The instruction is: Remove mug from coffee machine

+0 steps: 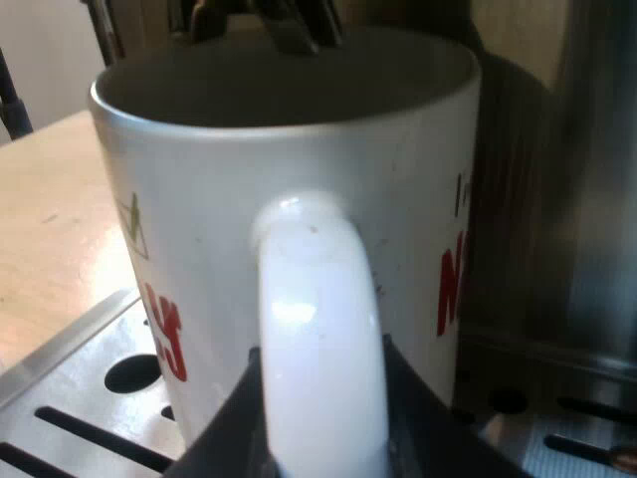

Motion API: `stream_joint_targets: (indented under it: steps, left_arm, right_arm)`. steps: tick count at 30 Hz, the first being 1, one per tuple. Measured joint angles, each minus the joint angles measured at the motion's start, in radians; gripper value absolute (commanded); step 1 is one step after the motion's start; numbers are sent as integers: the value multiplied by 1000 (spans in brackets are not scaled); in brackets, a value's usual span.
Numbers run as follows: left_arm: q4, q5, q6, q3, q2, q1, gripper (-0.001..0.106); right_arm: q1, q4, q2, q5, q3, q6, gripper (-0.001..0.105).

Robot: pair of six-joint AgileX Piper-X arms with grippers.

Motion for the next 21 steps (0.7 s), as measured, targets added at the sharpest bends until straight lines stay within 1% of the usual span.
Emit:
stream_joint_targets:
  steps: [4, 12, 14, 21]
  left_arm:
    - [0, 0, 0, 2, 0, 0, 72]
    - [0, 0, 0, 2, 0, 0, 72]
    - [0, 0, 0, 2, 0, 0, 72]
    - [0, 0, 0, 2, 0, 0, 72]
  right_arm:
    - [6, 0, 0, 5, 0, -17, 2]
    - [10, 0, 0, 10, 0, -21, 2]
    - [19, 0, 0, 28, 0, -37, 2]
    - [37, 2, 0, 52, 0, -43, 2]
